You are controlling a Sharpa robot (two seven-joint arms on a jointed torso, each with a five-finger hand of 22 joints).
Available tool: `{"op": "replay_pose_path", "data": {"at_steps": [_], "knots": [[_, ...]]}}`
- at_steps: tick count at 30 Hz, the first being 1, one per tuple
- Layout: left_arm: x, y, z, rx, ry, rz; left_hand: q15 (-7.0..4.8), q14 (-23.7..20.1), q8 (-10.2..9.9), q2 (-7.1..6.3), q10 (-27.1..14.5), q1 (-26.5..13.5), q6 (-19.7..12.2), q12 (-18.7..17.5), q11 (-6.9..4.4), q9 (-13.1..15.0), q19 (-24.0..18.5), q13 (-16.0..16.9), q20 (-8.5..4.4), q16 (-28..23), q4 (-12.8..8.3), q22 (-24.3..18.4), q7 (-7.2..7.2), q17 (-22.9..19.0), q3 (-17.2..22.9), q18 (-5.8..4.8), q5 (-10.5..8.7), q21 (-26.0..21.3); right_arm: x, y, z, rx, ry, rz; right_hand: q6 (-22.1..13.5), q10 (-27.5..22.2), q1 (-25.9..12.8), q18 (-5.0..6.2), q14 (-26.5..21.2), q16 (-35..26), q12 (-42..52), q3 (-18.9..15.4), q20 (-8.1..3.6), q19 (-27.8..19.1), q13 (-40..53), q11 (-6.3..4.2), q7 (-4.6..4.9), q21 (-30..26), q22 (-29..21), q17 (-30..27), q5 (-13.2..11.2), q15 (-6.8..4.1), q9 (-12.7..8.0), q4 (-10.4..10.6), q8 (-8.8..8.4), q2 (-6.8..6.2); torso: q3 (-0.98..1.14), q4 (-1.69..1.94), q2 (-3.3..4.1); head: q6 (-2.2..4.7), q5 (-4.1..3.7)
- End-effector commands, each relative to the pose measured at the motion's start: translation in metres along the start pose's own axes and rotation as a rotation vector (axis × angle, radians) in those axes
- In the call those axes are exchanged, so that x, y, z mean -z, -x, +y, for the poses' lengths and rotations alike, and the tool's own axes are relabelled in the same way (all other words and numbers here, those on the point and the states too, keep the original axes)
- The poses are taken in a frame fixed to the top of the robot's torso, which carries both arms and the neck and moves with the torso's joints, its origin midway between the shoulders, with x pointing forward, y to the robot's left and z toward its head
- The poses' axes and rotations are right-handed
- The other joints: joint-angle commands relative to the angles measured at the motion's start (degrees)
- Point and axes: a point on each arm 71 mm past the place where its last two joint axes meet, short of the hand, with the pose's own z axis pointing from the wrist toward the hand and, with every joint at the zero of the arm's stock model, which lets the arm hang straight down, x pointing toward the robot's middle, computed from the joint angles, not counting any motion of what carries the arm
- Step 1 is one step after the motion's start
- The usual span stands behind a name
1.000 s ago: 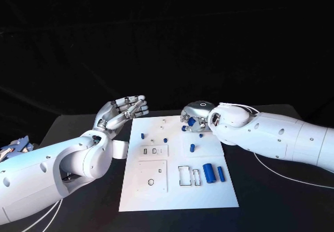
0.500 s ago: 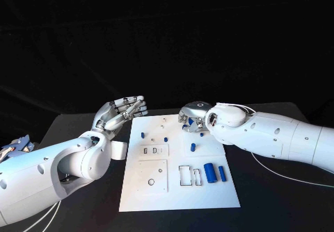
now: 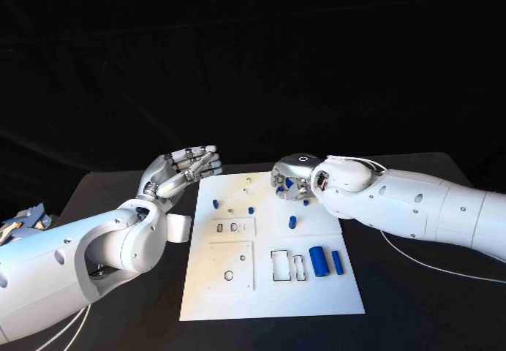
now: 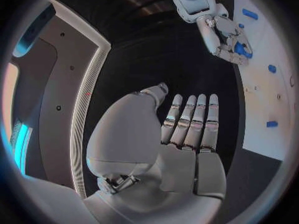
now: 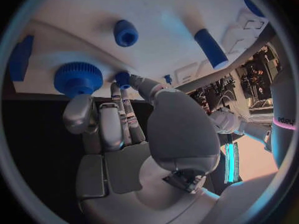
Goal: Assemble the parts on the task board
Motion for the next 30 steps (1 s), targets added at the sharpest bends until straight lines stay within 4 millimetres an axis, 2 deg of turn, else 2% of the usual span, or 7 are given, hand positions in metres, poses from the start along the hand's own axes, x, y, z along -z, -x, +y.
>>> {"op": "replay_pose_path", "data": {"at_steps": [1,13,17,20,25,30], "knots": [[0.0,-0.001,-0.002,0.011,-0.01,0.018,0.05,0.04,0.09,-0.49,-0.02,0.13,-0.07,-0.42,0.03,-0.07,0.22,-0.02,0.09,-0.37,-0.41,-0.07,4.2,-0.07,0.18,0.41,-0.1,-0.19,0.001,0.0,-0.001,0.022,-0.008,-0.003,0.36,0.37,0.18,-0.93,1.71,0.37,0.14,0.42,-0.12,0.5,0.06,-0.09,0.03,0.39,0.3,0.2,-0.22,0.04,0.11,-0.05,0.32,0.0,0.19,0.03,0.21,0.16,-0.1],[0.0,0.001,-0.001,0.012,-0.006,0.016,0.09,-0.09,0.0,-0.47,-0.21,0.12,-0.22,-0.54,0.06,-0.12,0.2,-0.04,0.09,-0.51,-0.52,-0.13,4.22,-0.11,0.3,0.39,-0.1,-0.24,0.002,0.001,-0.001,0.03,-0.012,-0.022,0.44,0.63,0.36,-0.97,1.74,0.68,0.11,0.73,-0.16,0.56,0.17,-0.17,-0.03,0.66,0.68,0.44,-0.12,0.0,0.31,-0.11,0.44,0.03,0.42,0.19,0.54,0.31,-0.14],[0.0,0.001,-0.001,0.012,-0.005,0.015,0.09,-0.09,0.0,-0.47,-0.21,0.12,-0.22,-0.54,0.06,-0.12,0.2,-0.04,0.09,-0.51,-0.52,-0.13,4.22,-0.11,0.3,0.39,-0.1,-0.24,0.003,0.004,-0.002,0.03,-0.012,-0.055,1.24,2.18,1.81,-1.19,1.79,1.46,0.36,2.54,-0.42,1.06,0.8,-0.57,-0.36,1.86,2.41,0.99,-1.92,-0.35,1.13,-0.8,1.25,1.02,0.48,0.23,0.64,0.36,-0.17],[0.0,0.001,-0.001,0.012,-0.005,0.015,0.09,-0.09,0.0,-0.47,-0.21,0.12,-0.22,-0.54,0.06,-0.12,0.2,-0.04,0.09,-0.51,-0.52,-0.13,4.22,-0.11,0.3,0.39,-0.1,-0.24,0.004,0.007,0.0,0.026,-0.004,-0.095,2.36,4.4,3.46,-1.52,1.98,2.39,1.27,4.26,-0.91,1.91,1.76,-1.32,-0.95,3.39,4.65,1.85,-3.54,-0.92,2.16,-1.96,2.44,2.24,0.52,0.21,0.69,0.41,-0.17],[0.0,0.001,-0.001,0.012,-0.005,0.015,0.11,-0.13,0.01,-0.44,-0.12,0.12,-0.11,-0.59,0.06,-0.11,0.2,-0.04,0.09,-0.57,-0.57,-0.15,4.22,-0.13,0.37,0.39,-0.1,-0.26,0.006,0.012,0.005,0.016,0.012,-0.161,3.1,5.88,3.92,-1.78,2.06,3.03,2.12,4.93,-1.36,2.44,2.89,-1.89,-1.42,4.56,6.41,2.29,-3.69,-1.4,3.45,-2.9,3.57,2.68,0.56,0.28,0.78,0.55,-0.15],[0.0,0.001,-0.001,0.011,-0.005,0.014,0.11,-0.14,0.01,-0.42,-0.13,0.13,-0.1,-0.61,0.06,-0.11,0.19,-0.04,0.09,-0.6,-0.61,-0.17,4.21,-0.13,0.42,0.38,-0.1,-0.27,0.007,0.016,0.01,0.007,0.022,-0.201,3.21,6.15,3.93,-1.82,2.07,3.14,2.3,4.98,-1.46,2.51,3.19,-2.03,-1.51,4.77,6.73,2.35,-3.7,-1.49,3.77,-3.09,3.82,2.72,0.52,0.31,0.81,0.82,-0.14]]}}
